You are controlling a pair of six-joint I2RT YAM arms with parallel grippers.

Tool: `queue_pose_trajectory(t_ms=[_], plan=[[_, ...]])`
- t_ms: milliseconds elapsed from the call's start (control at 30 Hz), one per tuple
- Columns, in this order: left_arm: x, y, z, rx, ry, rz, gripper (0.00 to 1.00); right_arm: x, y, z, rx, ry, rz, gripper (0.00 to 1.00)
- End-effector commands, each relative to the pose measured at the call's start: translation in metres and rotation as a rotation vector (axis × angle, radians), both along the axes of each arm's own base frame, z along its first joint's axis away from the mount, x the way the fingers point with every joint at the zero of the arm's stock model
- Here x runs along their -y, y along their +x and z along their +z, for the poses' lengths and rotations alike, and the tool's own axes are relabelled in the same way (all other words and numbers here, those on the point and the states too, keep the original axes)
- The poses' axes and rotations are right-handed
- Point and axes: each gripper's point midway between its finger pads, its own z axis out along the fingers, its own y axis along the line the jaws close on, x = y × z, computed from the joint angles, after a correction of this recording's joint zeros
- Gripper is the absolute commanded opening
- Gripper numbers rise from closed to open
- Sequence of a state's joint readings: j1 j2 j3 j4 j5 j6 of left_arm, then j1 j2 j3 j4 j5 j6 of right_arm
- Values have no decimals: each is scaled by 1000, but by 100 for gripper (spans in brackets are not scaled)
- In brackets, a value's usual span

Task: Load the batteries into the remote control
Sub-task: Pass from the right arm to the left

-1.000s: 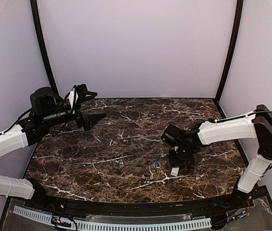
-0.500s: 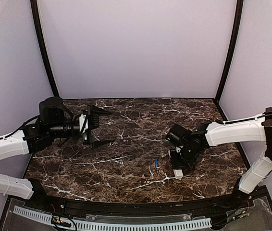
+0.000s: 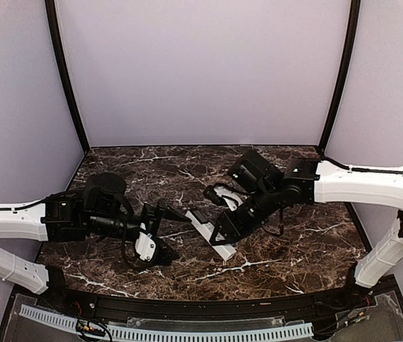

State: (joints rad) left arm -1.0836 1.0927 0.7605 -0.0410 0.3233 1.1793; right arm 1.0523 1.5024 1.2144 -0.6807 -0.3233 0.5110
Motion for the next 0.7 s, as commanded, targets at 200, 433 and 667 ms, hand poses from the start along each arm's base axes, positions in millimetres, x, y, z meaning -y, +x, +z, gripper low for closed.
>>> queue_pose_trajectory(t_ms=[200, 433, 667], plan=[[-5, 7, -21, 23, 51, 55, 85, -64, -22, 12, 8, 103, 243, 0], [-9, 19, -36, 54, 88, 109, 66, -75, -31, 23, -2, 177, 300, 0], [-3, 30, -32, 74, 75, 154, 45, -73, -37, 24, -6, 186, 324, 0]])
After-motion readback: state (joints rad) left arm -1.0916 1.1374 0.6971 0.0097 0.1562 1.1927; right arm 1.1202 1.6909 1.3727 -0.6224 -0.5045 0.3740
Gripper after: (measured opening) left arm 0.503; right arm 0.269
